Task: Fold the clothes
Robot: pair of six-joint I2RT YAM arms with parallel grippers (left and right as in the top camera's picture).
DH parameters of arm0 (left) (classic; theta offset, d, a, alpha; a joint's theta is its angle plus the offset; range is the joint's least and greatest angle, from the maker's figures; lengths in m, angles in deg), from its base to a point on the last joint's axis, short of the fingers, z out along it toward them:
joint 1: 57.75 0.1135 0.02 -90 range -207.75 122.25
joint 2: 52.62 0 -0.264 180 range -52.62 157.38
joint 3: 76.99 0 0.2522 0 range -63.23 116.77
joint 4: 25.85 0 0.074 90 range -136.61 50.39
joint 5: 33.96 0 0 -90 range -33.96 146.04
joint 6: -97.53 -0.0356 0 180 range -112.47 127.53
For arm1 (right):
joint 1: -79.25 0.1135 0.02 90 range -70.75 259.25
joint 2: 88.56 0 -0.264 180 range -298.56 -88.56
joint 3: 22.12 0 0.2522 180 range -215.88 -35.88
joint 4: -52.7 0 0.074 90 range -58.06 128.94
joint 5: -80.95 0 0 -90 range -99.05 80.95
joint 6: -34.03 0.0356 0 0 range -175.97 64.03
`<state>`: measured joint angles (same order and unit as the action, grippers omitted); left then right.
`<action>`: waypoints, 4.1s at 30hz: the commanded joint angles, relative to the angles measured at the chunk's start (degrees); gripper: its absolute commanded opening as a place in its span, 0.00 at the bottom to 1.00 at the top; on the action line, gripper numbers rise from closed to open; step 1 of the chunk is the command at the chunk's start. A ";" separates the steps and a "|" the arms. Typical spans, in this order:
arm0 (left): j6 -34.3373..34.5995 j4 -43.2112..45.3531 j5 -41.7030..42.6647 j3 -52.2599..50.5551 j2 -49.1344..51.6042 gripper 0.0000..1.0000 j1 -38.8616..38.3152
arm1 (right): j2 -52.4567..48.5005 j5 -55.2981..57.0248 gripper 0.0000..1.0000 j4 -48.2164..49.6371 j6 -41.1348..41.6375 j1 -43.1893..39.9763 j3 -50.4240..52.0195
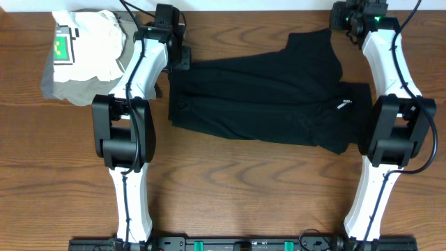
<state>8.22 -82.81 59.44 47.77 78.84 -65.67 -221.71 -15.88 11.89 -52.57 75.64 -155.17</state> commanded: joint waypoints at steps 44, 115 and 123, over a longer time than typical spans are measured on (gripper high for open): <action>0.66 2.21 -1.11 -0.24 -0.63 0.06 -0.44 | -17.81 2.32 0.01 12.63 3.45 -0.24 -1.22; -5.90 -18.84 15.45 -17.03 -11.76 0.53 4.61 | 1.57 -3.50 0.59 -61.88 -14.43 -9.46 -2.32; -11.89 -13.22 18.47 -18.01 -11.43 0.66 5.22 | 1.57 -5.49 0.64 -61.88 -17.22 -8.22 -2.32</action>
<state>-0.07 -96.86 75.27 30.22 67.19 -60.38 -220.15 -19.88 -49.90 -67.67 66.78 -156.46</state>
